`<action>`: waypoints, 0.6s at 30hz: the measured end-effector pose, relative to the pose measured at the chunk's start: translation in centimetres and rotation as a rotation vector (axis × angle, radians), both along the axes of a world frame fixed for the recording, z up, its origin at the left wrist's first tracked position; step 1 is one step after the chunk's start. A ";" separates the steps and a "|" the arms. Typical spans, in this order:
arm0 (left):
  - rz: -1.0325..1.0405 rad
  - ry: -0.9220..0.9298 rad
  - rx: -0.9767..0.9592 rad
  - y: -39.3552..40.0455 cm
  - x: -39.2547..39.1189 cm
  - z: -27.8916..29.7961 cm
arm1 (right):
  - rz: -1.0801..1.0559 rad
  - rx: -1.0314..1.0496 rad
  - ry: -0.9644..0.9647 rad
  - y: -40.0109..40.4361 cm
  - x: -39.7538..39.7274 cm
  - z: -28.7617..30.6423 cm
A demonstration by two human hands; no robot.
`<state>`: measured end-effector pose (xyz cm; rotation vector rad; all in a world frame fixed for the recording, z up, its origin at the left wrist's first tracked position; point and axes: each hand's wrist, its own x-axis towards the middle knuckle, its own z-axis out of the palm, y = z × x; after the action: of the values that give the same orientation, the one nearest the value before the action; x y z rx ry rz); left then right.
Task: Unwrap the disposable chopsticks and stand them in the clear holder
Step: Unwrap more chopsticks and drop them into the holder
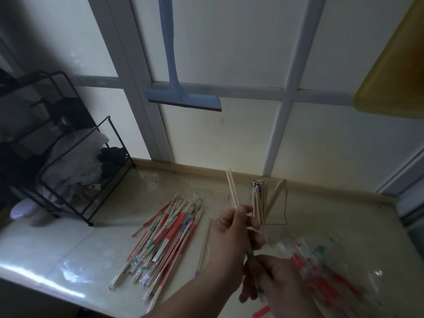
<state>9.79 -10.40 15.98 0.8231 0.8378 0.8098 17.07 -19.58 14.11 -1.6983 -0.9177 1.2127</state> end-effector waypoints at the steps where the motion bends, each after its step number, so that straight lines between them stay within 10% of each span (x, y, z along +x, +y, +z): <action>1: -0.030 0.018 0.011 0.1 -0.1 -0.3 | 0.057 -0.042 -0.052 -0.1 0.2 -0.1; 4: -0.229 0.120 0.088 1.0 -0.9 -1.1 | -0.026 0.025 -0.267 0.1 1.9 0.5; 9: -0.742 0.235 0.195 0.7 -1.2 -1.6 | -0.303 0.290 0.037 1.0 5.6 1.6; 18: -1.014 0.337 0.267 0.6 -0.2 -4.7 | -0.699 0.429 0.327 -2.8 12.2 0.5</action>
<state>9.60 -9.79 11.31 1.4672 0.4860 -0.1316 29.30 -22.36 14.57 -1.2563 -0.2981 0.7173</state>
